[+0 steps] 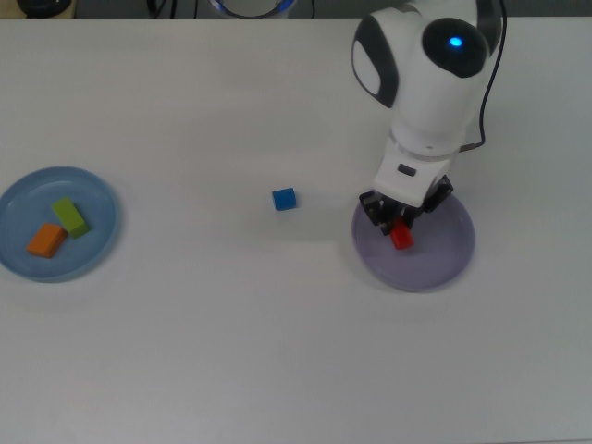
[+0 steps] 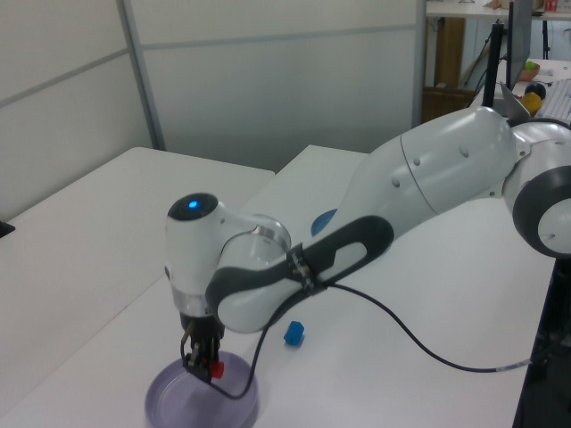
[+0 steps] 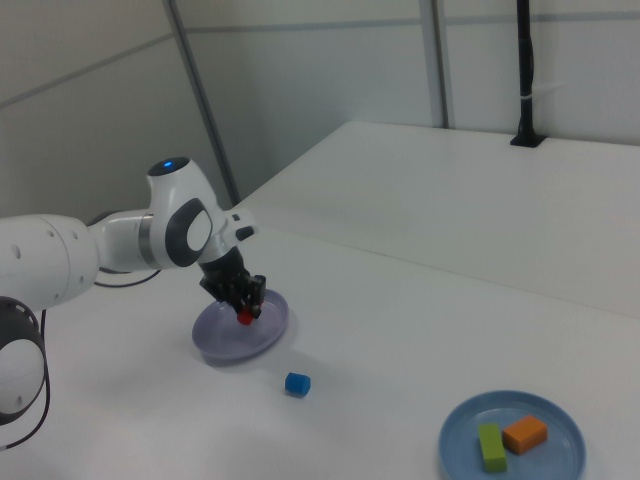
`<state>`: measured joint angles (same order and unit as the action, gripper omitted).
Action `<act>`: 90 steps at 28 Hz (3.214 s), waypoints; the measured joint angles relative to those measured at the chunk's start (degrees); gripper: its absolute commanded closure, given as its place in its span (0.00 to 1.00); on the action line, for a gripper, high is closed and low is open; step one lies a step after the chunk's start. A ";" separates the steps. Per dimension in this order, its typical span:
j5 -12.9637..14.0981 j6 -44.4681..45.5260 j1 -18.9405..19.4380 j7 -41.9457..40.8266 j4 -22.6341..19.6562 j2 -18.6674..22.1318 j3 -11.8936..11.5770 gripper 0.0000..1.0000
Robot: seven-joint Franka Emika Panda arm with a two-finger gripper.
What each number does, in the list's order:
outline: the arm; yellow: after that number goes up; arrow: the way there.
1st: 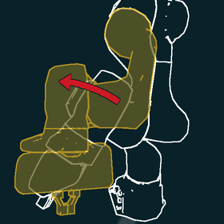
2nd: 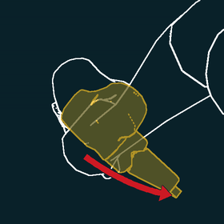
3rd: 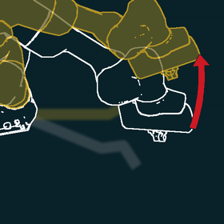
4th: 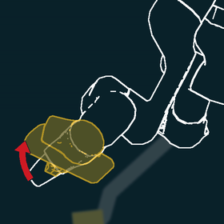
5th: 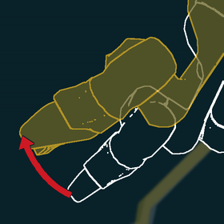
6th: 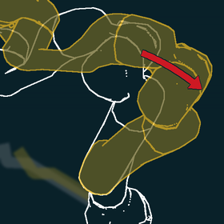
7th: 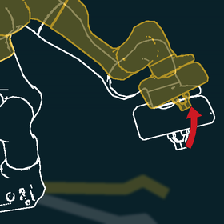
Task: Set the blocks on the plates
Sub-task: 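Carry the red cylinder onto the lavender plate and release it, then move the gripper down onto the blue cube and grasp it, then carry the blue cube onto the lavender plate and release it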
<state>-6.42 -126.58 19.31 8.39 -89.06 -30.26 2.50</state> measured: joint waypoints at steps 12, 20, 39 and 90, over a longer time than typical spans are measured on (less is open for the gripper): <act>-3.16 0.00 2.22 3.44 0.00 -1.43 -0.01 0.00; -3.16 0.00 1.93 3.59 0.24 -1.02 -0.33 0.00; 0.62 10.51 -8.64 -7.35 -7.94 8.66 -2.10 0.00; 0.89 3.92 -8.11 -5.76 -9.53 7.44 1.64 0.92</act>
<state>-5.53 -122.67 11.20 2.62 -98.58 -22.82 4.13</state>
